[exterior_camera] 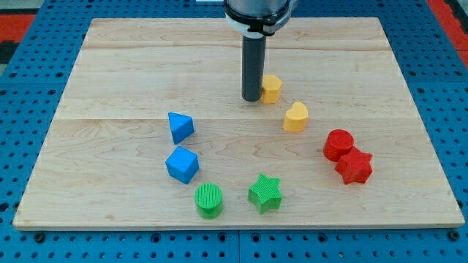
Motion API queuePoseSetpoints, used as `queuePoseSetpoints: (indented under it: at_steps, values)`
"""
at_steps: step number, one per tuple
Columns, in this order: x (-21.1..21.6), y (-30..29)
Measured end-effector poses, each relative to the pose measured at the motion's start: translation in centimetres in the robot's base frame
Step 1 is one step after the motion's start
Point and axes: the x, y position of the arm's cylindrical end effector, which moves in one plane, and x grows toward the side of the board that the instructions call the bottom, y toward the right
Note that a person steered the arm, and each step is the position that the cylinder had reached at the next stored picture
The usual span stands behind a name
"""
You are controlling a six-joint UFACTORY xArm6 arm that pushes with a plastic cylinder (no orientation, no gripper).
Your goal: Separate blue triangle from blue cube
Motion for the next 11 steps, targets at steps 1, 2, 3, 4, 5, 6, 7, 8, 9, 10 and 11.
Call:
queuePoseSetpoints:
  at_steps: [1,2,3,4,5,6,7,8,9,10,11]
  values:
    - [-1.5,-1.0]
    - [-1.5,-1.0]
    - [-3.7,-2.8]
    - [-5.0,-3.9]
    - [-5.0,-4.0]
    - [-6.6,-8.6]
    - [-5.4,-15.4]
    - [0.6,-14.8]
    - [4.2,-12.3]
    - [6.4,-13.5]
    - [6.9,-14.0]
